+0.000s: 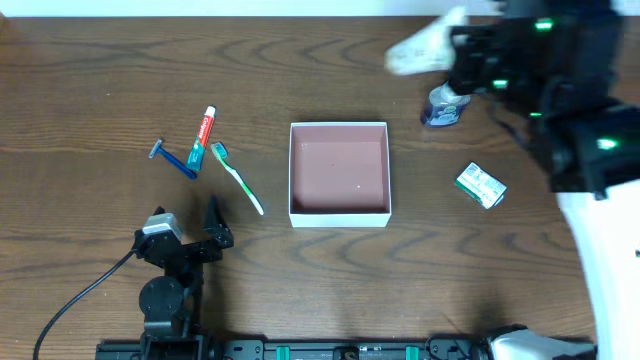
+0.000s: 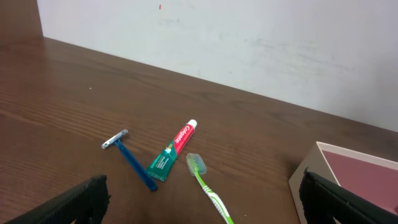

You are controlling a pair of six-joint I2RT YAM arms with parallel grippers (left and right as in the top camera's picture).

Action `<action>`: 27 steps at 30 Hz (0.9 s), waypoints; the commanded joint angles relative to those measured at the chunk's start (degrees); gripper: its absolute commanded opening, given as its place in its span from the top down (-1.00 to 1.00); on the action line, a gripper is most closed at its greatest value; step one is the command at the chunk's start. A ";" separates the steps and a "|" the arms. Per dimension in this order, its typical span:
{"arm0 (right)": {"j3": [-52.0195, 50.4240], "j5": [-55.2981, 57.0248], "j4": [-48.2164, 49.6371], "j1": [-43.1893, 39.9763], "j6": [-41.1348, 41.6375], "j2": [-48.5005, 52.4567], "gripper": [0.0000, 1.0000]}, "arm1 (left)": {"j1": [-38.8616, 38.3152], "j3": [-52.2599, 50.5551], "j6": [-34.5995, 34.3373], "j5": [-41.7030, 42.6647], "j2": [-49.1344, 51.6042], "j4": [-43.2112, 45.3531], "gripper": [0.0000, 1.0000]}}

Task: Pack container
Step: 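Carry the tube over the box and stand it in the back-left corner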

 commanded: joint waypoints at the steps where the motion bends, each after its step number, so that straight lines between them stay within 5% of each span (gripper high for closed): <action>1: 0.83 0.50 1.55 5.66 2.36 2.73 0.97 | -0.02 -1.25 1.20 -0.48 -0.02 -2.08 -0.96; 27: 0.72 9.27 -3.48 20.74 7.52 15.98 0.97 | -0.02 -1.25 1.20 -0.48 -0.02 -2.08 -0.96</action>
